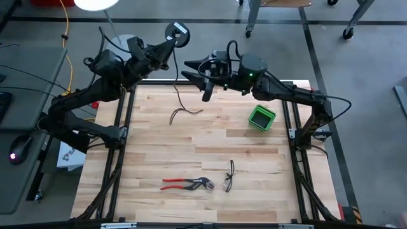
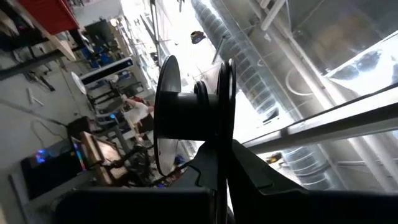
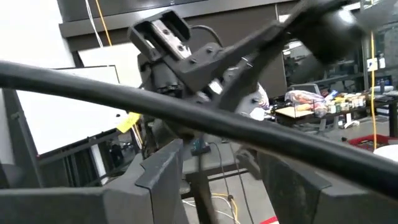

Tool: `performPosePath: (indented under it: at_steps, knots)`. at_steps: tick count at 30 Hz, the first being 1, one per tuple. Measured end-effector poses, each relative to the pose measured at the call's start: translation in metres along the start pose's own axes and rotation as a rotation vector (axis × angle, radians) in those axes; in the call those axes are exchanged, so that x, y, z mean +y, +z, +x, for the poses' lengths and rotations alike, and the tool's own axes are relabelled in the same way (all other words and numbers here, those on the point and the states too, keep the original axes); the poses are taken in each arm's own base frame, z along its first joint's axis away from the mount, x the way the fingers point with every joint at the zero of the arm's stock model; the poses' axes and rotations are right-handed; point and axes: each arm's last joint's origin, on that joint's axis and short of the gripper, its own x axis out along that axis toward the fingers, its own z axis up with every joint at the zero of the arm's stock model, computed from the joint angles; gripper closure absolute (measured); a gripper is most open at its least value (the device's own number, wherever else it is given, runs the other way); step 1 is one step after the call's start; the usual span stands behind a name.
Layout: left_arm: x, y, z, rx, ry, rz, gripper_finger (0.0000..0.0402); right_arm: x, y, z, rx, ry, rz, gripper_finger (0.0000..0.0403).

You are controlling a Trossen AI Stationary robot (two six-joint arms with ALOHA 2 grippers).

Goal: Coil cords
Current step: Coil the black wire onto the black spool

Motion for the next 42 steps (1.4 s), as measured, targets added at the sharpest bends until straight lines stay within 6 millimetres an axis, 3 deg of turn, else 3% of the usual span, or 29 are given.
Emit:
performPosePath:
  at_steps: [10,17,21,26,27,42]
  knots:
    - [0.001,0.000,0.000,-0.021,0.018,0.092,0.0396,0.002,-0.007,0.001,0.039,-0.029,0.023,0.0204]
    - [0.001,-0.001,0.000,-0.022,0.020,0.143,0.0396,-0.001,-0.022,0.011,0.076,-0.027,0.075,0.0207]
    - [0.001,-0.001,0.000,-0.018,0.026,0.165,0.0396,-0.002,-0.024,0.013,0.072,-0.029,0.070,0.0245]
    - [0.001,-0.001,0.000,-0.016,0.023,0.181,0.0396,0.001,-0.021,0.010,0.062,-0.050,0.015,0.0376]
    - [0.000,0.000,-0.001,-0.012,0.018,0.180,0.0396,0.001,-0.020,0.010,0.063,-0.050,0.002,0.0387]
    - [-0.013,0.013,-0.024,0.028,0.052,0.218,0.0392,-0.006,0.007,-0.015,0.101,-0.096,-0.034,0.0403]
